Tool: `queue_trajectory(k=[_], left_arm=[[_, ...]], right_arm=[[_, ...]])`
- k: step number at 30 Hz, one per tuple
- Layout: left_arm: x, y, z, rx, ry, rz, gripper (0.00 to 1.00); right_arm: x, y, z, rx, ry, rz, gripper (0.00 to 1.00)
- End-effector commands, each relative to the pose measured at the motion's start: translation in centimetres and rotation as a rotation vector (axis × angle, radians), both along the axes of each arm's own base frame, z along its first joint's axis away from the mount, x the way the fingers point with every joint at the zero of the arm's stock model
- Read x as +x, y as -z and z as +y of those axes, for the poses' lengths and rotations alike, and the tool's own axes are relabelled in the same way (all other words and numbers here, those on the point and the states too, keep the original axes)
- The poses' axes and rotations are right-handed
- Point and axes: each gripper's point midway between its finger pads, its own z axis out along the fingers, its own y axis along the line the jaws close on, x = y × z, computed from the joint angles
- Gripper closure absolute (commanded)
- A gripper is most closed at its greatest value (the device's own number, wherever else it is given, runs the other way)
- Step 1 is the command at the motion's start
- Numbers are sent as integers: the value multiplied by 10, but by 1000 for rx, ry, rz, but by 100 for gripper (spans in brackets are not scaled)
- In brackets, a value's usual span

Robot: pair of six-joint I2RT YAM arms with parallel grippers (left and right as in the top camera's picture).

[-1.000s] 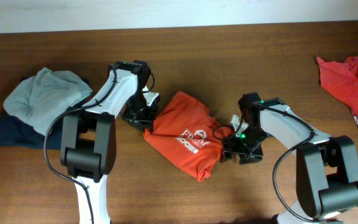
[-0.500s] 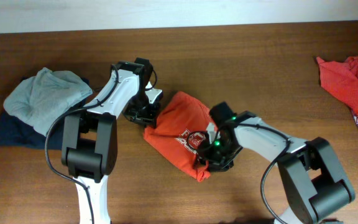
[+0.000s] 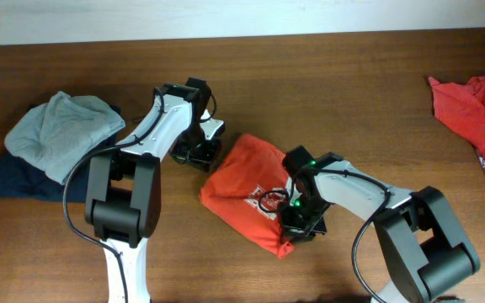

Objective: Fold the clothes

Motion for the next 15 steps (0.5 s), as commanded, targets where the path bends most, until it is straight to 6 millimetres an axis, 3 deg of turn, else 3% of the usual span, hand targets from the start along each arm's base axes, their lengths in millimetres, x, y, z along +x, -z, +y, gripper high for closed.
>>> queue_trajectory(k=[1,4,7,8,11,13,15], left_arm=[[-1,-3,-2,-15,7,-9,99],[5,-5,-13,-81,18,-28,98],[7,-15,-45,-288,90,-46,83],[9,-21,-58,-376,129,-68,78],[16,-28,-71,-461,149,-105,62],[18,-26,-74,-448,167,-123,54],[15,-24,-77,-436,181,-121,53]], right_arm=[[1,9,-30,-161,-60,-40,70],[7,13,-52,-285,-102,-91,62],[19,12,-47,-230,-176,-148,62],[32,6,-44,-192,-215,-204,63],[50,-6,-45,-169,-207,-258,62],[64,-21,-49,-131,-194,-281,45],[68,-27,-53,-123,-183,-277,39]])
